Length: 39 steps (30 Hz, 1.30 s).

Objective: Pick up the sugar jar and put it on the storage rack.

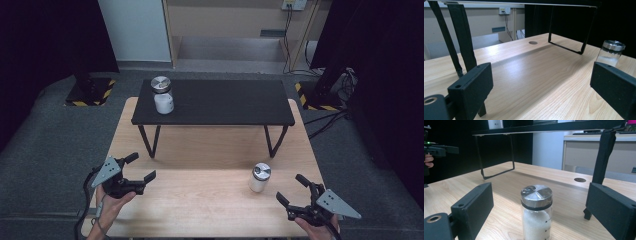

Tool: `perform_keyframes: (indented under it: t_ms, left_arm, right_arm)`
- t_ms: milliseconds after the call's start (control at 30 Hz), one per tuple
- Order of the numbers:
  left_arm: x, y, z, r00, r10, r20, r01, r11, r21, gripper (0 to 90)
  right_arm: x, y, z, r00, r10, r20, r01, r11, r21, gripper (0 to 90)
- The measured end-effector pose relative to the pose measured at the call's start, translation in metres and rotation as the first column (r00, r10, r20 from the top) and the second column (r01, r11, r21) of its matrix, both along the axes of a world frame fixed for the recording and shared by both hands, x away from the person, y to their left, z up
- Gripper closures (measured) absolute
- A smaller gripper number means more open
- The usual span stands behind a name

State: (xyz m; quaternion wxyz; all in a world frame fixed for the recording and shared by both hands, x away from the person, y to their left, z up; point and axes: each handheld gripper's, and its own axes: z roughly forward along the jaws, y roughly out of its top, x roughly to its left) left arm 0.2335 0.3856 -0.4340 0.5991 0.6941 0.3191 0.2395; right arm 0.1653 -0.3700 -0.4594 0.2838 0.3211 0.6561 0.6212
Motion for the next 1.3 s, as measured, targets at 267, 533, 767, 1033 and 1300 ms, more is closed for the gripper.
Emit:
perform_keyframes:
  t_ms: [267,533,767,1033,1300]
  left_arm:
    - [0.002,-0.002,0.0,0.9999,-0.01,-0.005,0.01,0.9999,0.014,3.2]
    - [0.002,-0.002,-0.001,0.9999,-0.01,-0.004,0.01,0.9999,0.002,3.2]
    - [0.001,-0.002,0.001,1.0,-0.007,-0.001,0.007,0.9999,0.014,3.2]
    - [-0.003,-0.002,0.001,1.0,-0.008,0.004,0.008,0.9999,0.007,3.3]
    - [-0.001,0.001,0.0,0.9999,-0.011,-0.002,0.011,0.9999,-0.004,3.3]
  right_arm:
    - [-0.001,0.0,0.002,1.0,-0.005,-0.005,0.005,1.0,-0.005,7.9]
    - [-0.002,-0.002,0.009,1.0,-0.006,0.007,0.007,0.9997,-0.022,7.0]
    - [-0.002,0.0,0.016,1.0,-0.002,-0.005,0.001,0.9993,-0.037,6.9]
    - [0.0,0.002,0.033,0.9998,-0.002,-0.022,0.0,0.9981,-0.061,6.4]
    - [-0.006,-0.005,0.066,0.9992,0.01,-0.038,-0.015,0.9928,-0.119,6.4]
